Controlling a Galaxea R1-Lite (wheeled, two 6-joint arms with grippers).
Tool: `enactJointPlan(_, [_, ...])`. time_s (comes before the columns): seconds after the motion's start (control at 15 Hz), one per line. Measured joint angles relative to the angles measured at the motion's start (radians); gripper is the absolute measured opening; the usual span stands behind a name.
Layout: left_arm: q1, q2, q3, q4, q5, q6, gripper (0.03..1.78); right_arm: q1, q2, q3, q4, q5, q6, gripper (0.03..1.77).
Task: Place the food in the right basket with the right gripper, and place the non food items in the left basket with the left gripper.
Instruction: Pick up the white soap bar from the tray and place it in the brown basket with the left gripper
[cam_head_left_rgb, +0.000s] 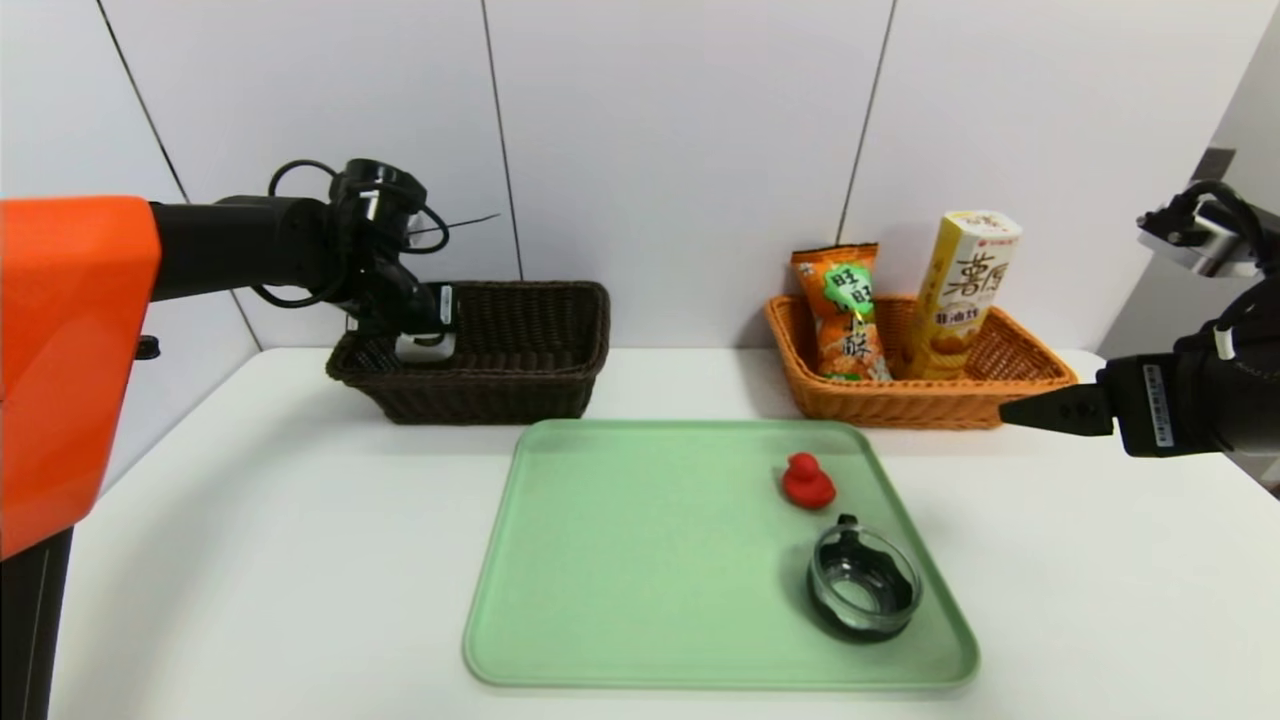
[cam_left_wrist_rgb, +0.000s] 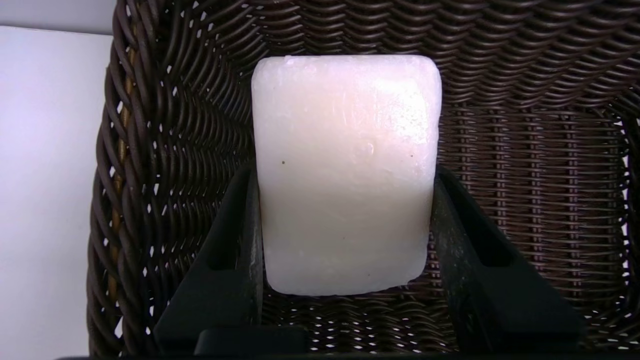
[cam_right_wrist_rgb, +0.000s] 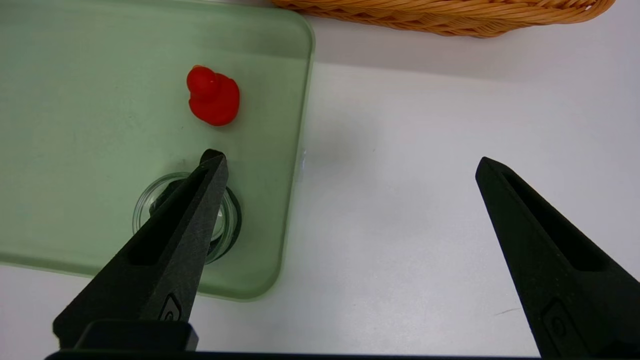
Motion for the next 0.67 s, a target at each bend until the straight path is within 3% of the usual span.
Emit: enactJointPlan(0.67, [0.008, 0.043, 0.0, -0.008, -0.02, 0.015, 0.96, 0.0, -0.002, 0.0, 0.003, -0.006, 0.002, 1.71])
